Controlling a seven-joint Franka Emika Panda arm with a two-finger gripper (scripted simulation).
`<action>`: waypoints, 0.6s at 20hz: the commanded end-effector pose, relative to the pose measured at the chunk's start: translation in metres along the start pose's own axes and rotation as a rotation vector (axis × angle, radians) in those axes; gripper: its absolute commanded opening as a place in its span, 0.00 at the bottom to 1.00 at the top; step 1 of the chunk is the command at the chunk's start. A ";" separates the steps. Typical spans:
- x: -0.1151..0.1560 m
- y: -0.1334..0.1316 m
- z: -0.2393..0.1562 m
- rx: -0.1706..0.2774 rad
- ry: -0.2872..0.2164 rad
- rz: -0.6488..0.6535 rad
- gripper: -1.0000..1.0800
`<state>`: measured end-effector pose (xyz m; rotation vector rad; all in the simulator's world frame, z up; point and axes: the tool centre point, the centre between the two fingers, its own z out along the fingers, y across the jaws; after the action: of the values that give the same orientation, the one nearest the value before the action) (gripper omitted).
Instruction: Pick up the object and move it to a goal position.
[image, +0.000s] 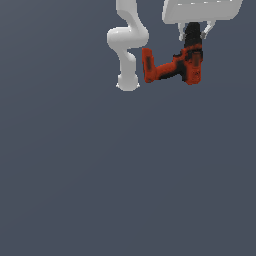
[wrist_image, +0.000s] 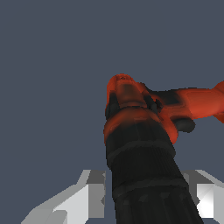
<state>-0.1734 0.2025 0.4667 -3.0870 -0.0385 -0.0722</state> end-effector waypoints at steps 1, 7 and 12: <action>0.001 -0.003 -0.016 0.002 0.007 0.000 0.00; 0.002 -0.007 -0.032 0.002 0.006 0.000 0.00; 0.002 -0.007 -0.029 0.000 -0.001 0.001 0.00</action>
<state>-0.1729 0.2079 0.4958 -3.0872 -0.0377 -0.0682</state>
